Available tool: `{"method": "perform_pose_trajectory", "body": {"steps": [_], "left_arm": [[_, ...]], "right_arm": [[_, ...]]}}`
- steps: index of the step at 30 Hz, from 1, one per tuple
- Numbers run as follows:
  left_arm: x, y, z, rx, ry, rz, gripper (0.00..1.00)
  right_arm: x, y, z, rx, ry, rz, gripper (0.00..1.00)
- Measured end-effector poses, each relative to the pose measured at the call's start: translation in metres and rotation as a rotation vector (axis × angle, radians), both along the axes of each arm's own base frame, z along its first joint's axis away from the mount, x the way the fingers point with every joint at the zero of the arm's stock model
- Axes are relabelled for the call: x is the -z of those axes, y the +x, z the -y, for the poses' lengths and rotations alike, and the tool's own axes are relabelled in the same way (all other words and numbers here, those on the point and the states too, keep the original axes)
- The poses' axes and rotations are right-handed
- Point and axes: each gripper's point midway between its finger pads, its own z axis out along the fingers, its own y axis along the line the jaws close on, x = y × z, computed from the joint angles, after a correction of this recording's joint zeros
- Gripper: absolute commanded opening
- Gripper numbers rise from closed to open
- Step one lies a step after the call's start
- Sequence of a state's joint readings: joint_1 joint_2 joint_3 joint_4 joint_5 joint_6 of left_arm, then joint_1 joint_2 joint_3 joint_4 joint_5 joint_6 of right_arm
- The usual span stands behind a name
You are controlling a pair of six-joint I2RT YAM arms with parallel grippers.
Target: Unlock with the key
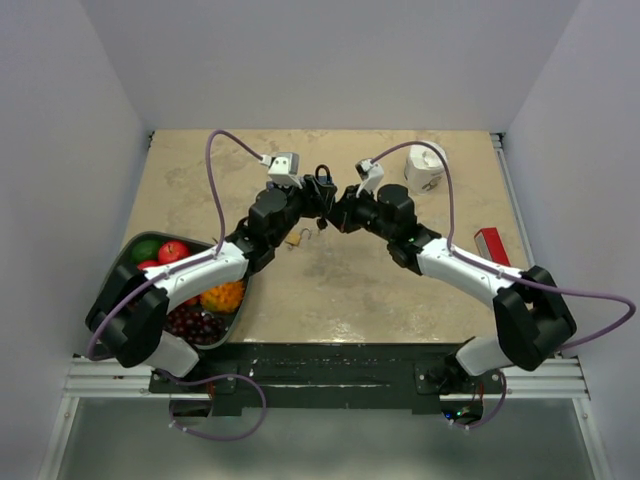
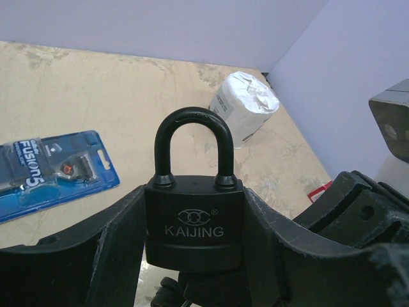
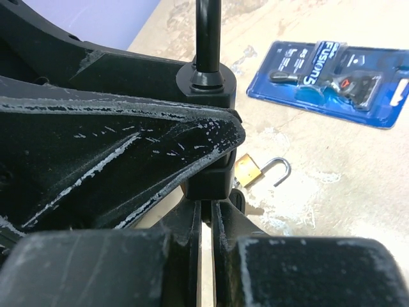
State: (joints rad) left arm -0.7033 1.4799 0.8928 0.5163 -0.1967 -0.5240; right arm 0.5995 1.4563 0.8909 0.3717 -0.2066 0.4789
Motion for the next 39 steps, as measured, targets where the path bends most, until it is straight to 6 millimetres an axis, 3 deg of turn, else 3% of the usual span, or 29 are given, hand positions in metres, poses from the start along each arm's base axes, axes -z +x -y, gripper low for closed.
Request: {"method": "perform_pose_trajectory", "body": {"steps": [15, 26, 39], "left_arm": [[-0.009, -0.008, 0.017, 0.096, -0.038, 0.008, 0.00], [-0.047, -0.032, 0.036, 0.262, -0.153, 0.047, 0.00], [-0.036, -0.069, 0.029, 0.387, -0.231, 0.012, 0.00]], "right_arm": [[-0.008, -0.008, 0.015, 0.017, 0.009, 0.021, 0.00], [-0.043, -0.028, 0.033, 0.005, 0.066, 0.083, 0.00], [-0.032, -0.062, 0.033, -0.164, 0.093, 0.032, 0.00]]}}
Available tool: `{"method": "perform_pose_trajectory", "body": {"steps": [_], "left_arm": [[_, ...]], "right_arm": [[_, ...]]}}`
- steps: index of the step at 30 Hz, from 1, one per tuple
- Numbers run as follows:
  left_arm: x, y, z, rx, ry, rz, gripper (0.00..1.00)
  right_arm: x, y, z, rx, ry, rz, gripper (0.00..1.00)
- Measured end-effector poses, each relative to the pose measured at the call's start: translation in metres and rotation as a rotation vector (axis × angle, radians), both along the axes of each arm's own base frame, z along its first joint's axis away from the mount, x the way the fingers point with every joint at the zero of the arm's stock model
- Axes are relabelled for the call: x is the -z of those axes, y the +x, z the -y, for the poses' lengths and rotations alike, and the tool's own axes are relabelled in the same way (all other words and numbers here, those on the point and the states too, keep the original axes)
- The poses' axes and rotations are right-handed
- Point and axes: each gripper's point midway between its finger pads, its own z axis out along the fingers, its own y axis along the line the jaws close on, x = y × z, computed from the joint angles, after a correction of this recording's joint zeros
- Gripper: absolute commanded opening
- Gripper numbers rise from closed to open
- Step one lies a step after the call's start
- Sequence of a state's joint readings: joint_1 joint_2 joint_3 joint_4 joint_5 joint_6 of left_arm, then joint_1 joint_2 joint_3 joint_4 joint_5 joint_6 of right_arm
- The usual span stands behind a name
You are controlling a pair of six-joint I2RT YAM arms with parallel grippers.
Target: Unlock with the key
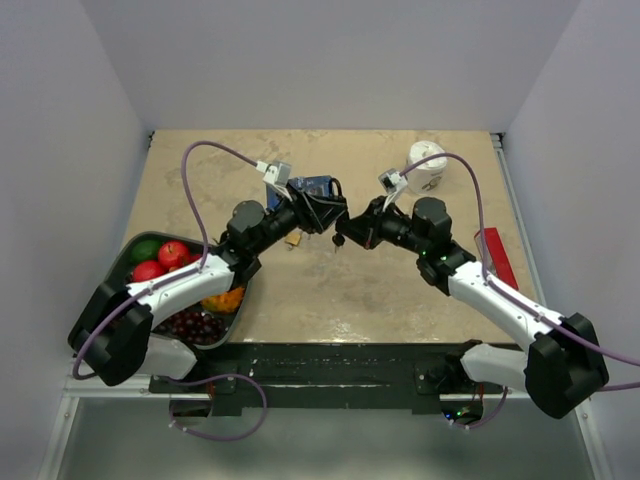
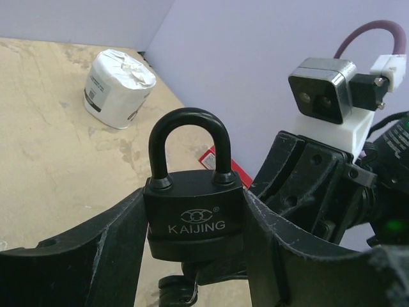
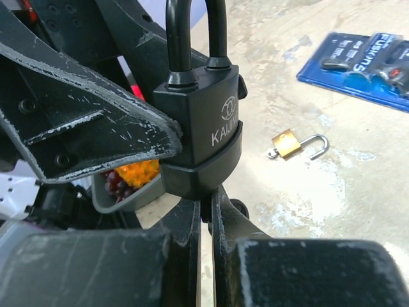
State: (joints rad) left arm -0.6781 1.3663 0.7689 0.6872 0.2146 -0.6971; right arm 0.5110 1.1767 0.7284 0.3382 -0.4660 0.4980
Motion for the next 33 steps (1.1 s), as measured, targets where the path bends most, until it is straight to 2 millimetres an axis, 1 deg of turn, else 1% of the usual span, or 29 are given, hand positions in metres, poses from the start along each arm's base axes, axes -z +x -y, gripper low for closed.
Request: {"method": "perform_pose_trajectory", "body": {"steps": [6, 8, 10, 12, 15, 18, 19, 21, 22, 25, 27, 28, 29, 30, 31, 33], "left_arm": [[-0.008, -0.012, -0.008, 0.045, -0.017, 0.040, 0.00], [-0.005, -0.019, -0.012, 0.074, -0.015, 0.043, 0.00], [-0.002, -0.026, -0.011, 0.115, -0.012, 0.041, 0.00], [0.005, -0.047, -0.002, 0.213, -0.010, 0.010, 0.00], [0.011, -0.067, 0.007, 0.303, -0.005, -0.013, 0.00], [0.010, -0.071, 0.009, 0.331, -0.024, -0.018, 0.19], [0.008, -0.071, 0.009, 0.334, -0.035, -0.020, 0.32], [0.007, -0.070, 0.010, 0.334, -0.048, -0.024, 0.45], [0.007, -0.068, 0.010, 0.325, -0.054, -0.027, 0.55], [0.007, -0.059, 0.008, 0.271, -0.059, -0.032, 0.67], [0.010, -0.047, 0.006, 0.210, -0.044, -0.046, 0.72], [0.010, -0.040, 0.005, 0.176, -0.033, -0.052, 0.77], [0.010, -0.033, 0.005, 0.143, -0.022, -0.056, 0.80], [0.009, -0.028, 0.004, 0.118, -0.013, -0.058, 0.83], [0.007, -0.020, 0.004, 0.084, 0.001, -0.056, 0.89], [0.000, -0.009, 0.005, 0.040, 0.018, -0.043, 0.93]], "right_arm": [[-0.009, -0.007, -0.002, -0.063, 0.037, 0.005, 0.00], [-0.017, 0.000, 0.003, -0.041, 0.063, 0.022, 0.00], [-0.022, 0.007, 0.010, -0.011, 0.078, 0.037, 0.00], [-0.030, 0.019, 0.018, 0.046, 0.089, 0.073, 0.00], [-0.035, 0.029, 0.027, 0.104, 0.085, 0.108, 0.00], [-0.034, 0.032, 0.029, 0.115, 0.070, 0.126, 0.00], [-0.034, 0.032, 0.029, 0.120, 0.065, 0.130, 0.00], [-0.033, 0.034, 0.031, 0.127, 0.053, 0.145, 0.00], [-0.033, 0.035, 0.031, 0.132, 0.048, 0.152, 0.00], [-0.029, 0.038, 0.034, 0.148, 0.029, 0.164, 0.00], [-0.024, 0.038, 0.035, 0.151, 0.016, 0.164, 0.00], [-0.021, 0.037, 0.035, 0.152, 0.009, 0.163, 0.00], [-0.019, 0.038, 0.036, 0.153, 0.004, 0.163, 0.00], [-0.018, 0.037, 0.036, 0.154, 0.001, 0.163, 0.00], [-0.017, 0.037, 0.036, 0.155, -0.004, 0.165, 0.00], [-0.016, 0.037, 0.035, 0.156, -0.009, 0.168, 0.00]]}}
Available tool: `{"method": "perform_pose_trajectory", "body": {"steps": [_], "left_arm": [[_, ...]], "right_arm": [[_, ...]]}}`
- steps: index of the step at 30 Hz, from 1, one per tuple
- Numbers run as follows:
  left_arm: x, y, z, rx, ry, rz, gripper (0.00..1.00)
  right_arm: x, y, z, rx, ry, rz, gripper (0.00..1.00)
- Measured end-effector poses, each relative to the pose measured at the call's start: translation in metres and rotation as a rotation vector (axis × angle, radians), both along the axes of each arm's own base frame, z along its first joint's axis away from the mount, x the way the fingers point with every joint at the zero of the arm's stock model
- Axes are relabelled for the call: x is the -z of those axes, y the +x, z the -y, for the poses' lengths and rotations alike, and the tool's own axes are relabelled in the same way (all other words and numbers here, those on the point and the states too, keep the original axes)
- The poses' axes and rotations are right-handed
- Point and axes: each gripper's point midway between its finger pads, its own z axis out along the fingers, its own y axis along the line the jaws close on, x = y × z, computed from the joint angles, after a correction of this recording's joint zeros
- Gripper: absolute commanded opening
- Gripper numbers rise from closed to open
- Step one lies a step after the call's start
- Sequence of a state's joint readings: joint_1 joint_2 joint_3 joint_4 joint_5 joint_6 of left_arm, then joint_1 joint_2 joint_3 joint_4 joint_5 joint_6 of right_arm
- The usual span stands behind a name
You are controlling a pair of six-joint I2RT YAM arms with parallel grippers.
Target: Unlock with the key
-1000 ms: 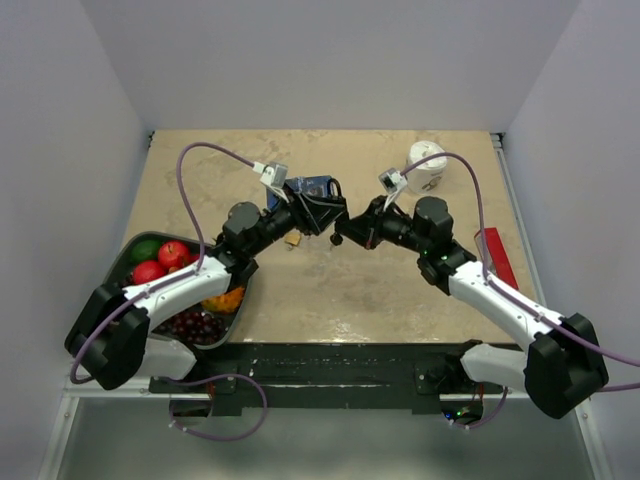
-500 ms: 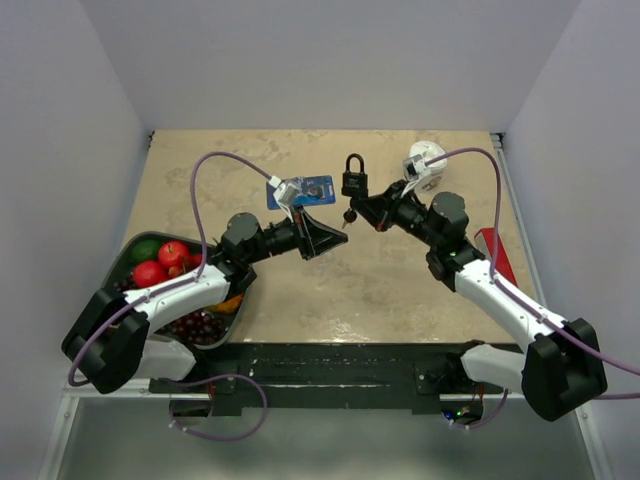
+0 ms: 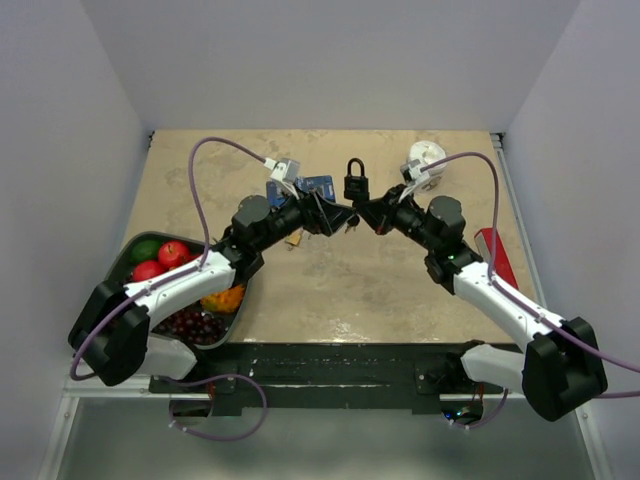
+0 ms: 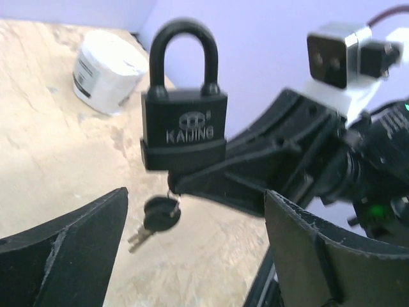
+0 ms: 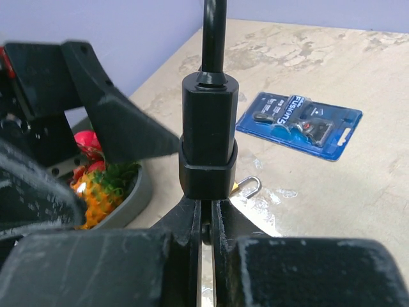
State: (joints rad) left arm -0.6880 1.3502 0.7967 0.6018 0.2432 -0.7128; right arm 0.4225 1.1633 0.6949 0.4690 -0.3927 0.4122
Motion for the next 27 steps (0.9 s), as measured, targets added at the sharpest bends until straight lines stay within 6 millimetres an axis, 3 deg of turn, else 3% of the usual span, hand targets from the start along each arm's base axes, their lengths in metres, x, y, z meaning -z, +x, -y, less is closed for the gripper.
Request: {"method": "perform_pose_trajectory", "body": {"steps": [7, 16, 22, 25, 26, 27], "left_arm": [[-0.015, 0.035, 0.009, -0.102, 0.074, 0.045, 0.98], [0.011, 0.049, 0.018, -0.129, 0.159, 0.009, 0.94], [0.015, 0.051, 0.021, -0.152, 0.171, 0.003, 0.74], [0.014, 0.049, 0.023, -0.150, 0.162, -0.004, 0.57], [0.013, 0.049, 0.024, -0.151, 0.158, -0.004, 0.46], [0.013, 0.047, 0.026, -0.151, 0.156, -0.005, 0.41]], "right_arm": [[0.001, -0.004, -0.008, -0.008, -0.021, 0.020, 0.00], [0.009, -0.010, -0.017, -0.009, -0.069, 0.029, 0.00], [0.016, -0.011, -0.019, 0.006, -0.105, 0.026, 0.00], [0.017, -0.011, -0.020, 0.018, -0.115, 0.032, 0.00], [0.017, -0.010, -0.020, 0.024, -0.118, 0.031, 0.00], [0.018, -0.010, -0.020, 0.027, -0.122, 0.029, 0.00]]}}
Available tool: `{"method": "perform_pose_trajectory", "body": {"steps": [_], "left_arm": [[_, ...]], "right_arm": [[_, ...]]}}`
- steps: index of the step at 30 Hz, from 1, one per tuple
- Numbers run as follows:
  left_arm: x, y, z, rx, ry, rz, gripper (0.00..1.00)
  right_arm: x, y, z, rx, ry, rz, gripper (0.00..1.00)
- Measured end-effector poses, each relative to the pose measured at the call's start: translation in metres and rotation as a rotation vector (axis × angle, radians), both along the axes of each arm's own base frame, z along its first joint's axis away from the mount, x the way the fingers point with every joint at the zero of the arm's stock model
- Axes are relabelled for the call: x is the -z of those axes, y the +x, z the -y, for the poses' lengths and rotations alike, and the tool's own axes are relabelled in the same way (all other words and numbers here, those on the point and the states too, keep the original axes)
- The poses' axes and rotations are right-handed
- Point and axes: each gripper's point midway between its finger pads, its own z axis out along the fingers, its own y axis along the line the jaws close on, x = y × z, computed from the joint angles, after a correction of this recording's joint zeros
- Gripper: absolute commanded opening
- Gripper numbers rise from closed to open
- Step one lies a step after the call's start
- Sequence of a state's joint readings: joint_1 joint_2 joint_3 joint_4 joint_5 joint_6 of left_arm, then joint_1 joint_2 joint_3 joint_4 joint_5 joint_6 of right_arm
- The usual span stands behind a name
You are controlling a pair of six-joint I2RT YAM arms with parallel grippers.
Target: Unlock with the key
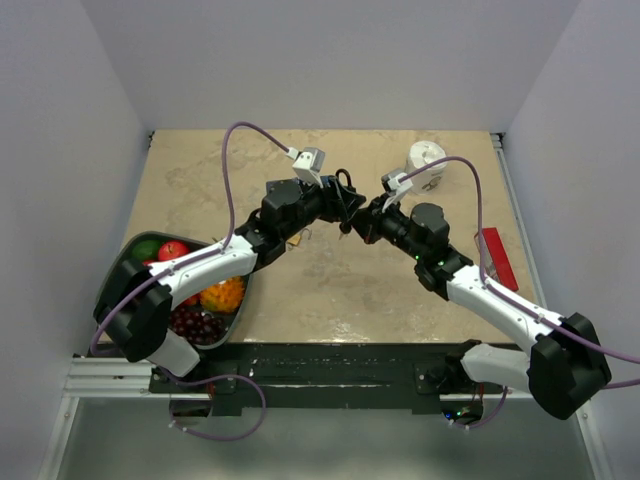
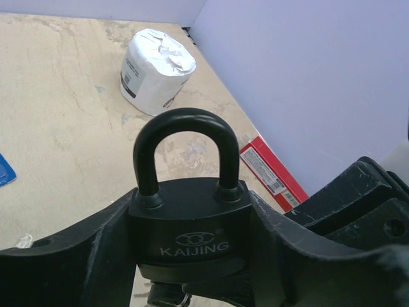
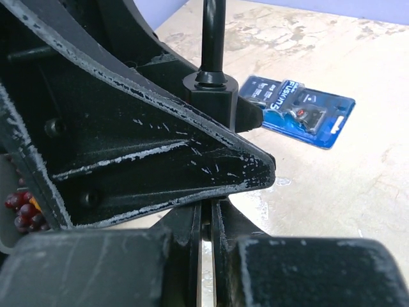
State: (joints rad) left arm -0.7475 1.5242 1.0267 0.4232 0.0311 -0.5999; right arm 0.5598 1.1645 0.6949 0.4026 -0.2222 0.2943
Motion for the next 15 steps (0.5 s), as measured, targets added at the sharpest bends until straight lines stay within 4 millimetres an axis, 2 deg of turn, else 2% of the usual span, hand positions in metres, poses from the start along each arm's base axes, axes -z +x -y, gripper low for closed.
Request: {"method": "perform_pose_trajectory", "body": {"steps": [7, 15], "left_arm": [[0.0059, 0.0020, 0.0019, -0.009, -0.010, -0.025, 0.02], [0.0077, -0.0009, 0.0036, 0.005, -0.020, -0.031, 0.00]], "right_arm": [[0.0055, 0.0012, 0.0023, 0.023, -0.015, -0.017, 0.00], [0.0073, 0.0001, 0.0029, 0.016, 0.024, -0.027, 0.00]]}}
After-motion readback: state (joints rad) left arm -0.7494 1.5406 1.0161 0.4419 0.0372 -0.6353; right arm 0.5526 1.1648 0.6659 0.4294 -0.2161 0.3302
